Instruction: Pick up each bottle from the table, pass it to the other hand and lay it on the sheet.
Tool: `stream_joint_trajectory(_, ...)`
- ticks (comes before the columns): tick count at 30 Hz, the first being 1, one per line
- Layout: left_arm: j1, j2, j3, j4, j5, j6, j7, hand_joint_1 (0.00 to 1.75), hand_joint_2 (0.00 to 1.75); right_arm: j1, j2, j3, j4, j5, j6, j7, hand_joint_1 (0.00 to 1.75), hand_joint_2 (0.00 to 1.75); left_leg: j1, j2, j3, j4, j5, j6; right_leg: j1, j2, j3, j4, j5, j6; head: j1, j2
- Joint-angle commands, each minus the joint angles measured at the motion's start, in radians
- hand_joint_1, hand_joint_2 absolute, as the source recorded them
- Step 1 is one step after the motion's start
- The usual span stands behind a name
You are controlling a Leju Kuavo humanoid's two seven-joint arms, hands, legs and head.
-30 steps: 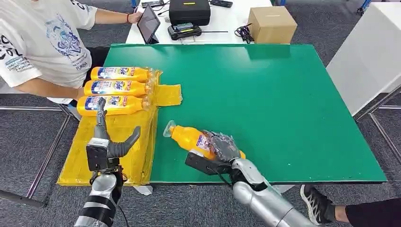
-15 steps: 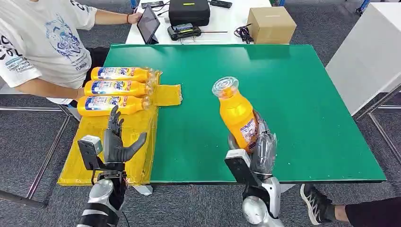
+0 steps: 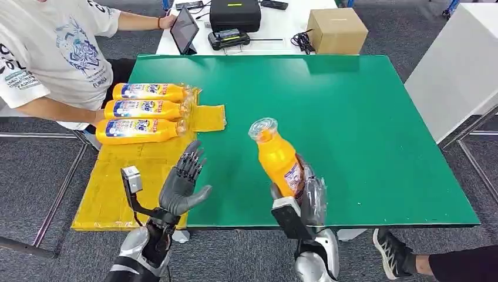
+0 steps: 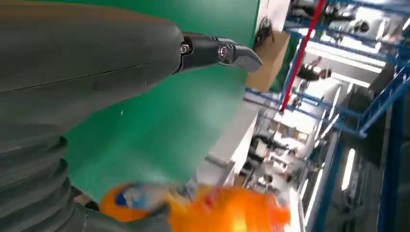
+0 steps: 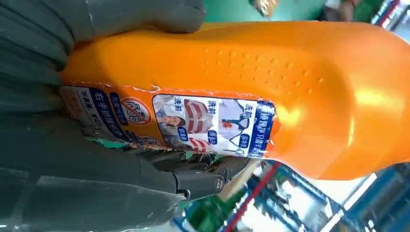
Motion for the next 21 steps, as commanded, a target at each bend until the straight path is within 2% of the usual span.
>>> stream_joint_trajectory(1, -0.025, 0.068, -0.089, 0.054, 0.028, -0.025, 0.02, 0.0, 1.75, -0.076, 0.018, 0.064, 0.211, 0.004, 0.042, -0.011, 1.75, 1.75, 0.001, 0.003, 0.004, -0.001, -0.001, -0.001, 0.001, 0.002, 0.003, -0.002, 0.0, -0.002, 0.0, 0.0)
stream_joint_trajectory(3, -0.03, 0.067, -0.104, 0.064, 0.034, -0.038, 0.022, 0.0, 1.75, -0.105, 0.041, 0.103, 0.288, 0.014, 0.047, -0.014, 1.71, 1.75, 0.002, 0.005, 0.006, -0.001, -0.002, -0.002, 0.002, 0.004, 0.005, -0.002, 0.0, -0.002, 0.0, 0.0)
stream_joint_trajectory(7, -0.043, 0.072, -0.13, 0.098, 0.027, -0.05, 0.031, 0.0, 1.75, -0.162, 0.072, 0.181, 0.407, 0.048, 0.024, -0.019, 1.75, 1.75, 0.002, 0.005, 0.005, -0.001, -0.002, -0.002, 0.002, 0.004, 0.005, -0.002, 0.0, -0.002, 0.0, 0.0)
stream_joint_trajectory(16, -0.067, 0.07, -0.143, 0.14, 0.025, -0.039, 0.062, 0.0, 1.75, -0.221, 0.084, 0.291, 0.425, 0.098, -0.02, 0.009, 1.75, 1.75, 0.001, 0.002, 0.004, -0.001, -0.001, -0.001, 0.001, 0.002, 0.003, -0.001, 0.0, -0.002, 0.0, 0.0)
stream_joint_trajectory(21, -0.071, 0.071, -0.143, 0.145, 0.03, -0.035, 0.072, 0.0, 1.75, -0.229, 0.088, 0.306, 0.439, 0.108, -0.028, 0.012, 1.75, 1.75, 0.002, 0.002, 0.005, -0.001, -0.001, -0.002, 0.002, 0.002, 0.004, -0.001, -0.001, -0.002, 0.0, 0.0)
